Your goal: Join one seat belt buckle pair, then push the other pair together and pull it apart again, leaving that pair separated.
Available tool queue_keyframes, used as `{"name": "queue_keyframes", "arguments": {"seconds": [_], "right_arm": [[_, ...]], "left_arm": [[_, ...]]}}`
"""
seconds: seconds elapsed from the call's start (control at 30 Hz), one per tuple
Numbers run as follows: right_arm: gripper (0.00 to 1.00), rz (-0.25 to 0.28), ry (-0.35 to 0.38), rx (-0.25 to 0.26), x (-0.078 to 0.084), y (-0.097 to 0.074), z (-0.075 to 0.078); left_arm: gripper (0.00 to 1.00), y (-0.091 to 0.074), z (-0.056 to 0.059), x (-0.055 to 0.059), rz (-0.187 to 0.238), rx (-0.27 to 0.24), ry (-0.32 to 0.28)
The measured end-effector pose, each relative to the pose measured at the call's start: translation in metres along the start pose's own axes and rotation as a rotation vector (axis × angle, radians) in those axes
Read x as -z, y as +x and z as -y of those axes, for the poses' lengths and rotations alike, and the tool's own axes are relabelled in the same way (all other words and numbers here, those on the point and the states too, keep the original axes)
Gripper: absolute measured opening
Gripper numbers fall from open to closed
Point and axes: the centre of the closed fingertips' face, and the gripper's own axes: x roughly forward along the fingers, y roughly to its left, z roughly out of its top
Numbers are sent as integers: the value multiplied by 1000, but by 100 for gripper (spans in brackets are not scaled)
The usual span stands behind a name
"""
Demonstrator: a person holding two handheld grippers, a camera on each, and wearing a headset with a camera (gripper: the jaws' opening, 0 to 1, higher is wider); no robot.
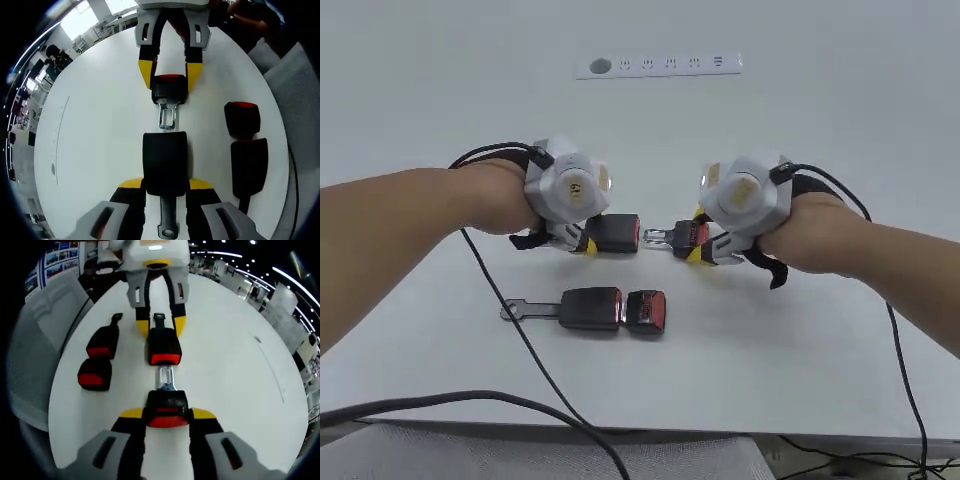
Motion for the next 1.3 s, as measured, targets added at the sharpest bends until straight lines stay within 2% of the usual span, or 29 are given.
{"name": "queue_keyframes", "arguments": {"seconds": [0.43,0.7,1.1,1.3], "right_arm": [[33,-1,-20,6,-7,3,1],[32,-4,-58,2,-10,8,5],[32,20,-29,-27,-16,15,3],[31,29,-28,-27,-17,16,6]], "left_arm": [[31,0,0,0,-7,2,-2],[31,0,0,0,-11,4,-2],[31,-1,0,0,2,0,-9],[31,1,-1,0,-11,7,-4]]}}
